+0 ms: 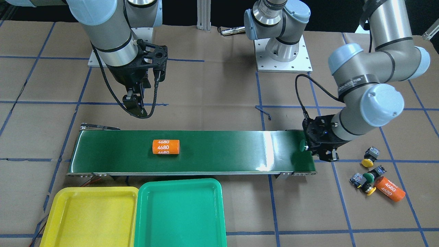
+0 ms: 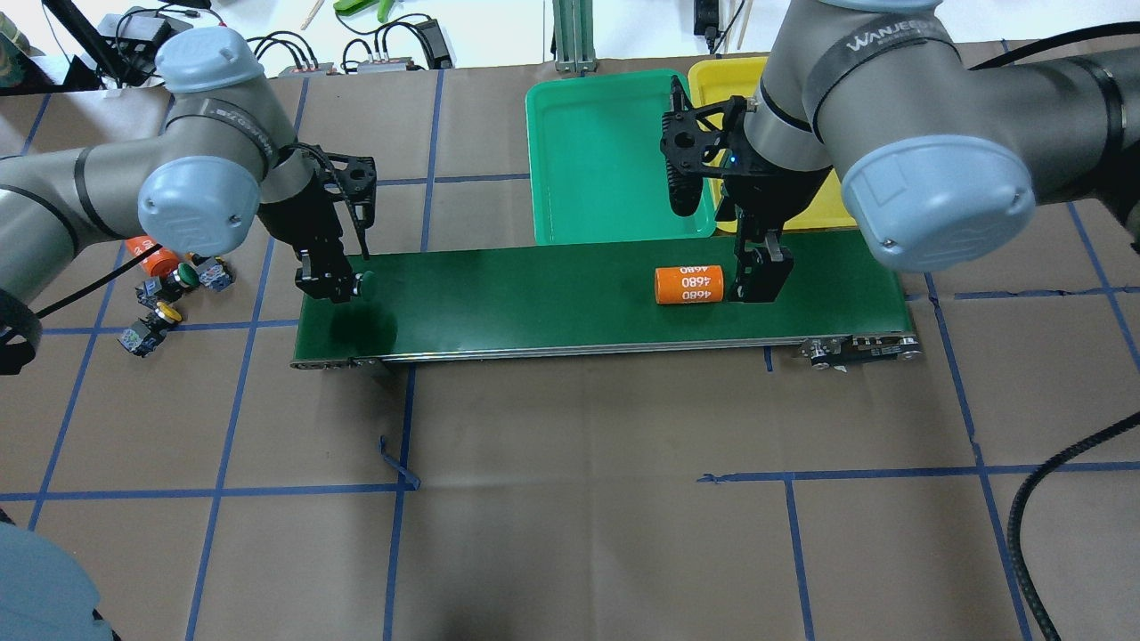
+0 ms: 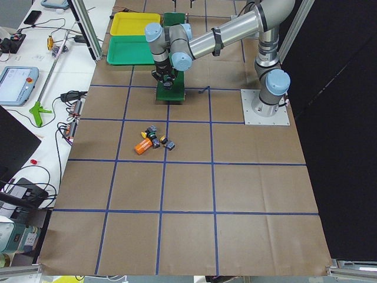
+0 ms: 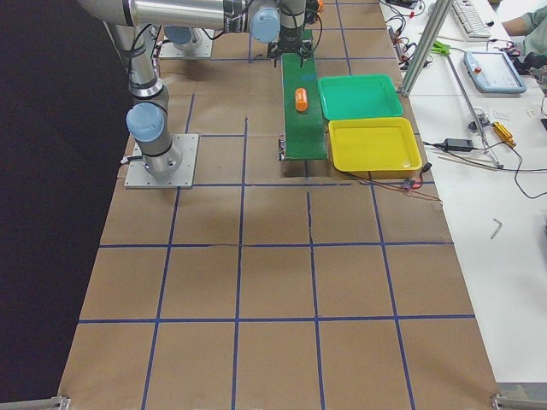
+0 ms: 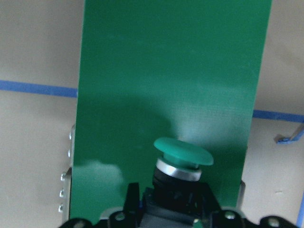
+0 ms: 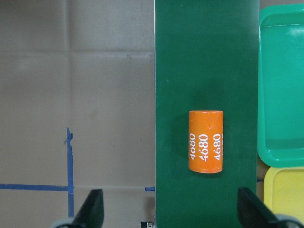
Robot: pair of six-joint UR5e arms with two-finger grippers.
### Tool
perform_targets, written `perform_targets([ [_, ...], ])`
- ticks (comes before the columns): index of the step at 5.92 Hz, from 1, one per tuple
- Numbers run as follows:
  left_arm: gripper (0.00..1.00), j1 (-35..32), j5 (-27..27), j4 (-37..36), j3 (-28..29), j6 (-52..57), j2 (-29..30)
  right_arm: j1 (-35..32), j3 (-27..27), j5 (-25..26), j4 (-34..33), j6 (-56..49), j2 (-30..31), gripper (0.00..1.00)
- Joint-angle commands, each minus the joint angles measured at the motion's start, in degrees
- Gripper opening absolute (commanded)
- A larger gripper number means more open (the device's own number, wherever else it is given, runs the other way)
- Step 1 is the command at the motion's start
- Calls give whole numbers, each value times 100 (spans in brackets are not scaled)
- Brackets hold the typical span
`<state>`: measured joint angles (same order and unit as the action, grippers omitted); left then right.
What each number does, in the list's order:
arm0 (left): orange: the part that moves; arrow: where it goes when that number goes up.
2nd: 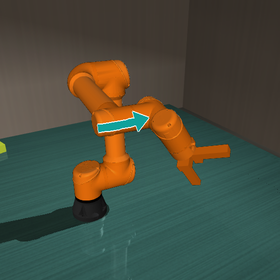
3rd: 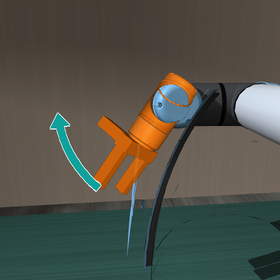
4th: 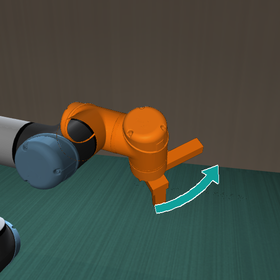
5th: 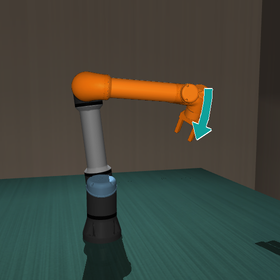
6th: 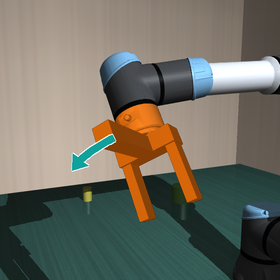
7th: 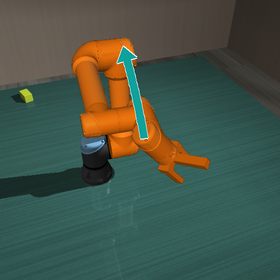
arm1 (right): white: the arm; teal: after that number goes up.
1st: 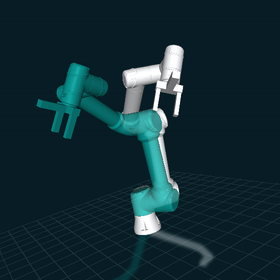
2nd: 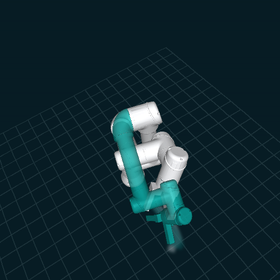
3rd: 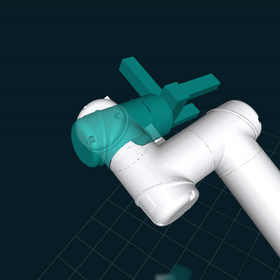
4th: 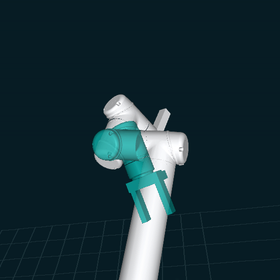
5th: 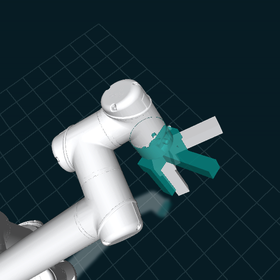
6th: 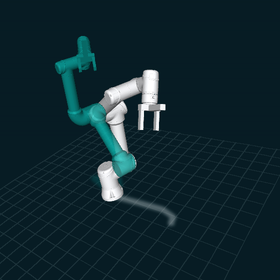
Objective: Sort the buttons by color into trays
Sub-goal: 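Set the green-cap button on the conveyor while right gripper grasps the cylinder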
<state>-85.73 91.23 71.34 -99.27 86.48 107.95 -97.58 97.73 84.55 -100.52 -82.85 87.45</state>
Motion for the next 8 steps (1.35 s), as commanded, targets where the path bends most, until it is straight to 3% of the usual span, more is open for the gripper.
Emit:
perform_targets([
  [1,73,-129,-9,-216,-127,-245,42,3,0,0,-2,6,0,100],
  [2,96,-15,-9,-217,-172,-271,33,3,0,0,-3,6,0,100],
  [5,98,1246,-9,-234,12,-150,93,3,9,9,6,6,0,100],
  [6,98,1486,0,-243,100,408,112,3,9,9,6,6,0,100],
  [7,98,1541,61,-173,544,893,277,3,17,0,6,6,-9,100],
  [8,98,1655,436,-155,975,2020,583,3,18,9,-2,58,0,100],
])
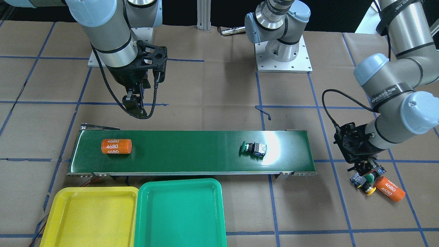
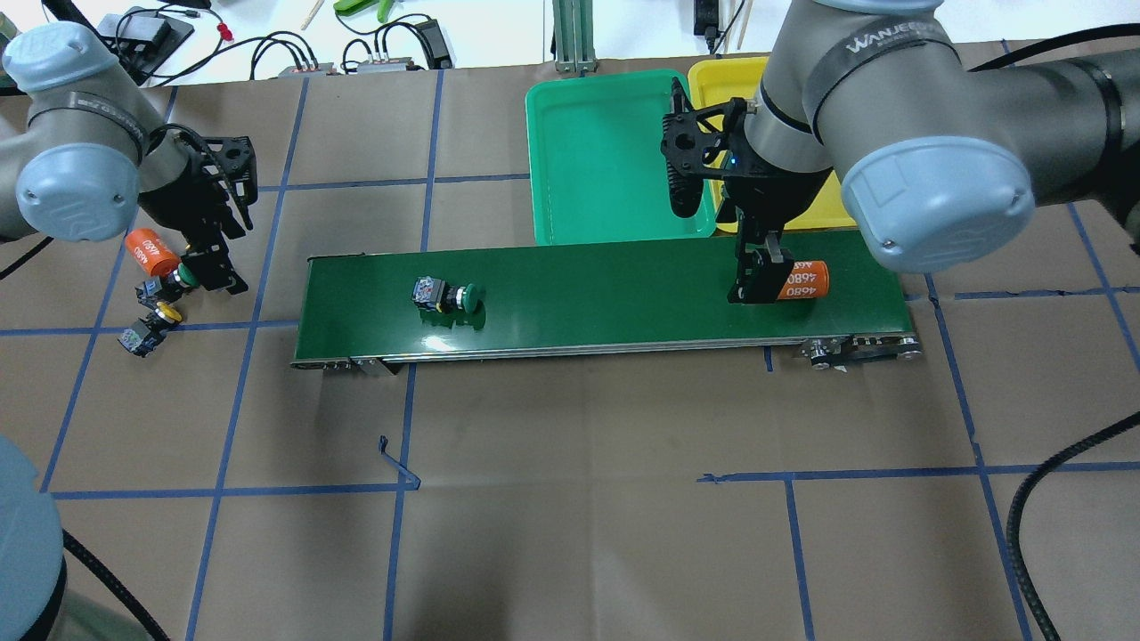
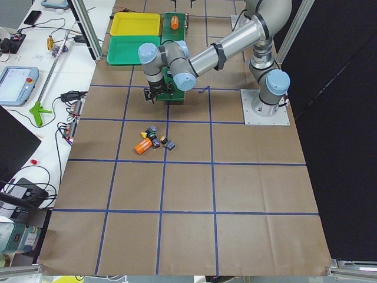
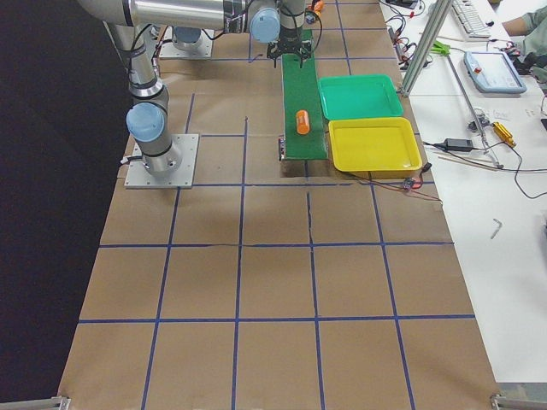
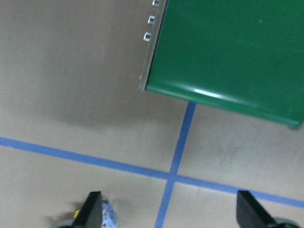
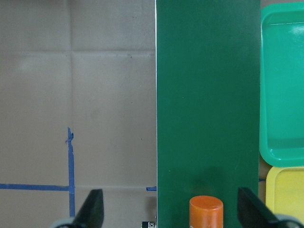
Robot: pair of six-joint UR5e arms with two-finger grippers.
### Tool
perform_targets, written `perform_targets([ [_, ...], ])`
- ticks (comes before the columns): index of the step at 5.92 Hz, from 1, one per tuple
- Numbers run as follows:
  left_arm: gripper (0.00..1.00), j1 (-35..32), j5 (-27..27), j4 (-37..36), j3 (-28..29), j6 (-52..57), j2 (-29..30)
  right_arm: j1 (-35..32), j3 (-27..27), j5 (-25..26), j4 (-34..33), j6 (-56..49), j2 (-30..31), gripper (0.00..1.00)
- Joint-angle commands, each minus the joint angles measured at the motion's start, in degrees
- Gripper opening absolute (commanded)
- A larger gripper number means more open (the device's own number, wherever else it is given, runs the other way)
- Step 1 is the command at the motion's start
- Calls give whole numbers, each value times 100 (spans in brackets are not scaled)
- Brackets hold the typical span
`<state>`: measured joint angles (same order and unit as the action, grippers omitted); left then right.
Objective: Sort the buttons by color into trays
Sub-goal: 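Move the cylinder off the belt end with right gripper while left reaches pile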
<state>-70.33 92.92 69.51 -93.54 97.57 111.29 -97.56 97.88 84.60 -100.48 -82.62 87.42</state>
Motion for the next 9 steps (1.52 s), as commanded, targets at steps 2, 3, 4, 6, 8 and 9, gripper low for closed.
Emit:
perform_targets([
  [2,98,702,499,-86,600,3084,593,-26,-32,-39,-76,375,-66,100],
  [3,98,940,490,-200,661,3884,761,-44,-15,-14,-616,543,-128,100],
  [4,98,1108,473,-305,696,4345,936,-113,-24,-31,-726,589,-276,100],
  [6,98,1188,332,-377,1290,4490,1472,-647,-68,-13,-1444,1332,-872,100],
  [8,97,1162,86,-289,1838,4481,1957,-1097,-260,74,-2000,1853,-1575,100],
  [9,97,1153,-88,-271,1813,4490,2045,-1229,-479,83,-2010,1855,-1927,100],
])
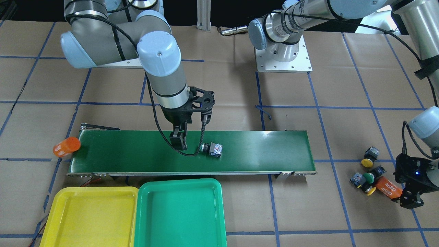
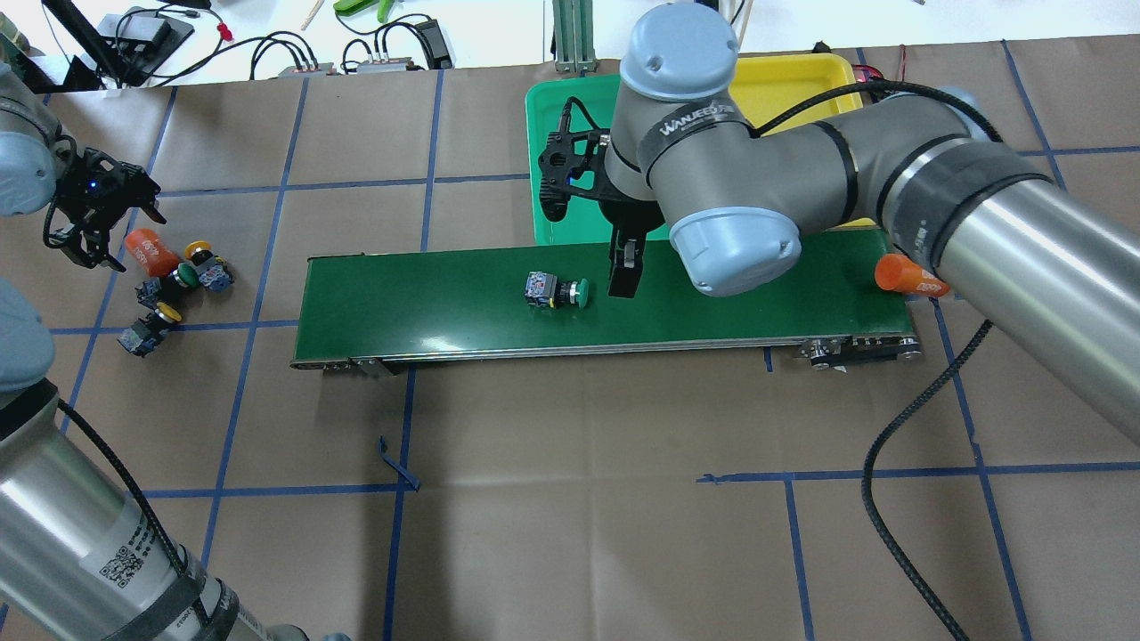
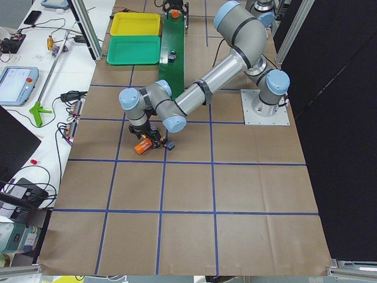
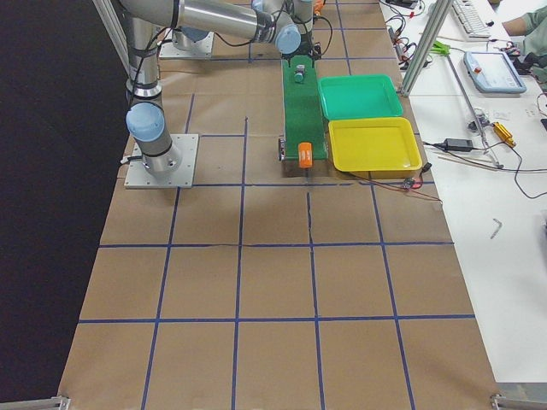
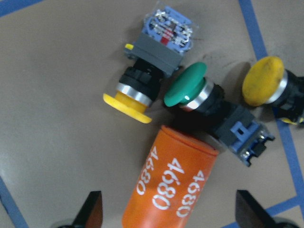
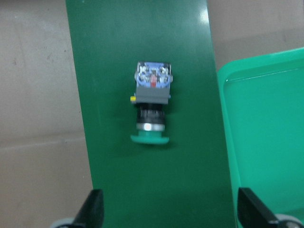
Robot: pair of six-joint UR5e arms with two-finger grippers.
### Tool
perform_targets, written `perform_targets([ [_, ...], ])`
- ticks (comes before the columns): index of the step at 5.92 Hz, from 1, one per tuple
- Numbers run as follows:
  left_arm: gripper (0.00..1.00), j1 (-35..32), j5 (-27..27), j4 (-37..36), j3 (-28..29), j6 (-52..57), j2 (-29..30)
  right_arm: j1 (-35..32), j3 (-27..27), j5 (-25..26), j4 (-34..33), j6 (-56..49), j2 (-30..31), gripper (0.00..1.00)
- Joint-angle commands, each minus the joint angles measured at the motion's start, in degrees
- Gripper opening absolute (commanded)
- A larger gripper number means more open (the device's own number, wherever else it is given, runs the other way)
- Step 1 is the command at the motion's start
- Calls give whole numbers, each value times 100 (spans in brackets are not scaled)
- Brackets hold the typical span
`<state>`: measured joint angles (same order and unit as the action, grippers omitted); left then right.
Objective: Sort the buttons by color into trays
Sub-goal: 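Grasp the green-cap button on the belt with right gripper while left grasps cylinder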
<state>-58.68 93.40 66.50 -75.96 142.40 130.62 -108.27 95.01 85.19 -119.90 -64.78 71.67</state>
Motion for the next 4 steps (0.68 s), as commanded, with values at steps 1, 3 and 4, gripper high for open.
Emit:
perform_targets([
  [1,87,-12,-164,21,20,16,208,-168,-202,33,-112,53,-538,100],
  [3,57,-3,-146,-49,-86,16,157,-20,42,375,-148,-226,-567,100],
  [4,2,14,-120,-75,-77,-80,122,120,262,384,-174,-394,-505,100],
])
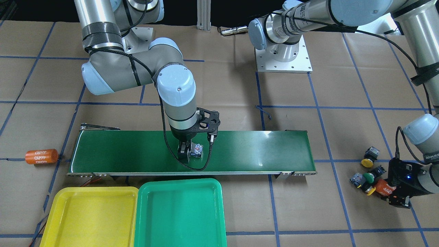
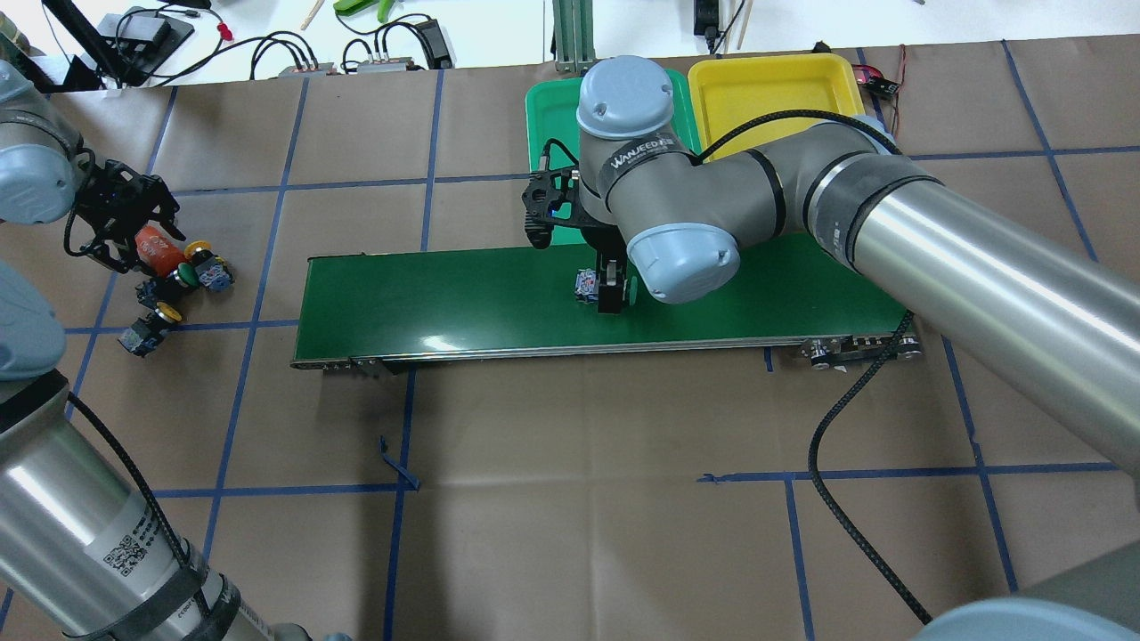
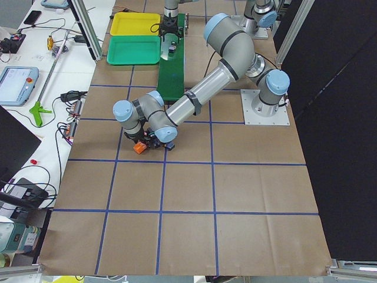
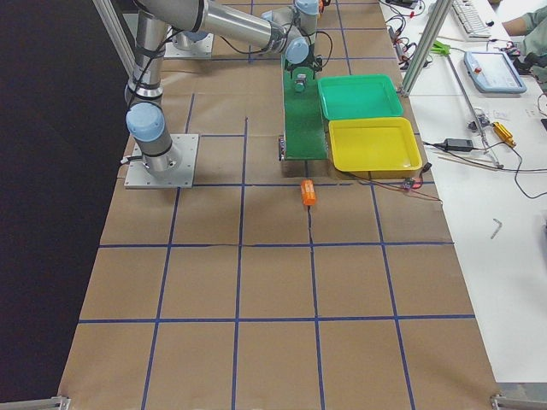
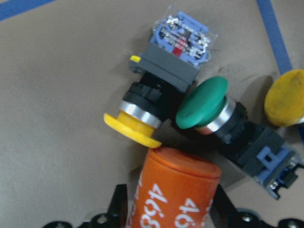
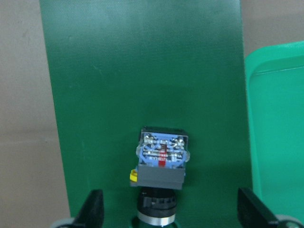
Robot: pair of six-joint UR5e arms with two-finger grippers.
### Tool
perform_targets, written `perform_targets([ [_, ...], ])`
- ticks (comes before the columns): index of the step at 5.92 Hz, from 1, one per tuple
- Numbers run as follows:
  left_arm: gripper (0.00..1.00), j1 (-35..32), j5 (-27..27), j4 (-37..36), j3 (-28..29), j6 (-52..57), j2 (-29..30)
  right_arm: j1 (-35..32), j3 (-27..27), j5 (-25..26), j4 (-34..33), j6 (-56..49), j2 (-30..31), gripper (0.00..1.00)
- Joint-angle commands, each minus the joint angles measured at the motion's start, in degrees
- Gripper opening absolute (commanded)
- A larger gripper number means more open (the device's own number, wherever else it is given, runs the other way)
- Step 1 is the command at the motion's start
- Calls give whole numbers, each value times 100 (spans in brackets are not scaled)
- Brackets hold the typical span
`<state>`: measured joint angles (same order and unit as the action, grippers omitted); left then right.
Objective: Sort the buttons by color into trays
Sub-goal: 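Grasp the green-cap button on the belt with right gripper while left grasps cylinder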
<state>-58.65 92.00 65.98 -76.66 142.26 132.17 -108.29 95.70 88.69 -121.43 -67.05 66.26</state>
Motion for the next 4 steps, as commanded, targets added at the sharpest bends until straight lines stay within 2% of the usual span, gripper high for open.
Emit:
perform_targets([
  [1,0,3,55,11,28,-172,-103,324,325,26,-116,-177,53,99],
  [2,0,-93,64,90,-32,-529,-321,439,378,34,-117,-203,53,79],
  [3,0,-233,64,569,-103,-925,-715,467,405,191,-109,-221,149,45],
  [4,0,-626,46,809,-321,-1746,-1075,476,484,401,-56,-282,307,22],
])
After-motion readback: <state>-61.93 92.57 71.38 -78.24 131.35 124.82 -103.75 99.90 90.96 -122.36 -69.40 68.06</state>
